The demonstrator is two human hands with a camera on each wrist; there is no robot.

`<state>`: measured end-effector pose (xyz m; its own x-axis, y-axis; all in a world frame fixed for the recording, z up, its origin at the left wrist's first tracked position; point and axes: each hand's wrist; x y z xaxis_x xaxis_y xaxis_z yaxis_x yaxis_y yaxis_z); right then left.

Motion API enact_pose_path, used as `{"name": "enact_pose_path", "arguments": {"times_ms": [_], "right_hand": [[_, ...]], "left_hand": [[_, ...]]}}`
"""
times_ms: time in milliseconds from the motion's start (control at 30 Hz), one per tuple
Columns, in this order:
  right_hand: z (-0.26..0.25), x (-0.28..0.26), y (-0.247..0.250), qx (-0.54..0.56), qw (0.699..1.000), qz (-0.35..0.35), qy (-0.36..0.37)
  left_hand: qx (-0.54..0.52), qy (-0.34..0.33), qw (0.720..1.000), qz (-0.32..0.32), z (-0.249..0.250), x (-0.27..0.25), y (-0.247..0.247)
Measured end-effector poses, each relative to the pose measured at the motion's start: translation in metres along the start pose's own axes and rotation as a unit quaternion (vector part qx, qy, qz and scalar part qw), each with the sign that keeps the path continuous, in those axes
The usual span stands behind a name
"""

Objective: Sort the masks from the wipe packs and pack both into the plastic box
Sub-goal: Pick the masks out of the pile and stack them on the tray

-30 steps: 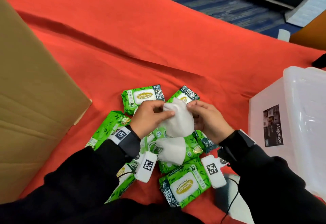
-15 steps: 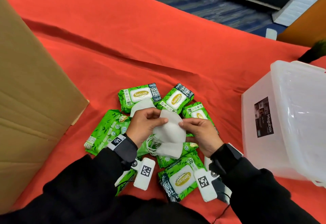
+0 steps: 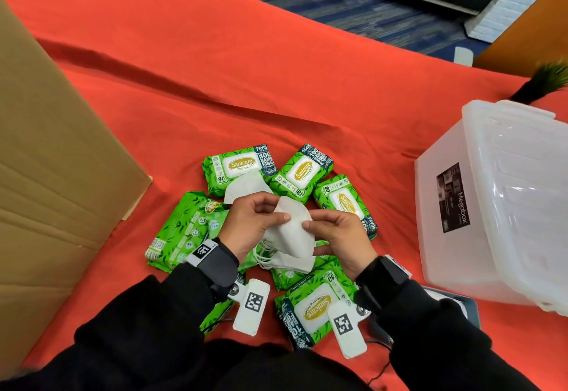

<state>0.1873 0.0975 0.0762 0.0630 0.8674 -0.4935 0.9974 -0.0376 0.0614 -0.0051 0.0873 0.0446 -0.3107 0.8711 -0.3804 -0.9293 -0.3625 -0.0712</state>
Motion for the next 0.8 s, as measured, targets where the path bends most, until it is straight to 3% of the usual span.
{"name": "enact_pose_path", "arguments": {"times_ms": [633,800], "right_hand": [[0.007,0.008,-0.002,0.01,1.0,0.025,-0.012],[0.011,0.016,0.007,0.063,0.995,0.066,-0.038]], "left_hand": [[0.02,0.011,1.0,0.003,-0.01,0.006,0.003],[0.122,0.035,0.989,-0.08,-0.012,0.015,0.01]]}}
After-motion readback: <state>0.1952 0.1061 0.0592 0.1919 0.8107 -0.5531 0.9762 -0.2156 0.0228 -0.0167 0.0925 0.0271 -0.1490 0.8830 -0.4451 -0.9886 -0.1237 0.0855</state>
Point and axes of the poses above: each hand's wrist, its own x-axis towards the middle knuckle, its own y-axis out of the back of the hand, z = x × y, and after that the axes turned 14 degrees about z, right-handed
